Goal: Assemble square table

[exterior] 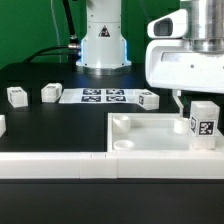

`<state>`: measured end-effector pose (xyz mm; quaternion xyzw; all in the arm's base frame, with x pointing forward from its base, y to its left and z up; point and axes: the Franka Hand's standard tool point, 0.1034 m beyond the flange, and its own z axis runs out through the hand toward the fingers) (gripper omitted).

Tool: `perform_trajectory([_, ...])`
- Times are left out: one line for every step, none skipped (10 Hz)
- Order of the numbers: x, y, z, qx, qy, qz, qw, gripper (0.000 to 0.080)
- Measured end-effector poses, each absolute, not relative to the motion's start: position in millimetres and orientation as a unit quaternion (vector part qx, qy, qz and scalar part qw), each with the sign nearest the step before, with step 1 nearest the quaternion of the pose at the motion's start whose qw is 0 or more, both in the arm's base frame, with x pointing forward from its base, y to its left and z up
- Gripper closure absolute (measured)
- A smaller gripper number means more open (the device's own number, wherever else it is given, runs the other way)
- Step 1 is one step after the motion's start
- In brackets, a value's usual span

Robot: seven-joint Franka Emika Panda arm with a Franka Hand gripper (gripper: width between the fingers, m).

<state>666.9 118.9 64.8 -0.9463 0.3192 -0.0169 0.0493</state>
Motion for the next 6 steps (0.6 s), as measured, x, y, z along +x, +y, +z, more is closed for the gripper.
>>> perform_trajectory([667,116,64.4,-0.963,0.266,-0.020,0.045,0.0151])
perform_trajectory([669,109,64.8,-0.985,0.167,-0.026,0.040,0.0151])
perform_trajectory([671,107,67.0,-0.992,0.120,-0.029,0.036,0.0151])
perform_trajectory([675,103,71.6,-0.999,0.012,-0.032,0.026,0.0151])
perform_trajectory([676,103,72.6,-0.999,-0.029,-0.034,0.023,0.0151])
perform_trajectory([676,103,71.6,-0.999,-0.020,-0.034,0.024,0.0151])
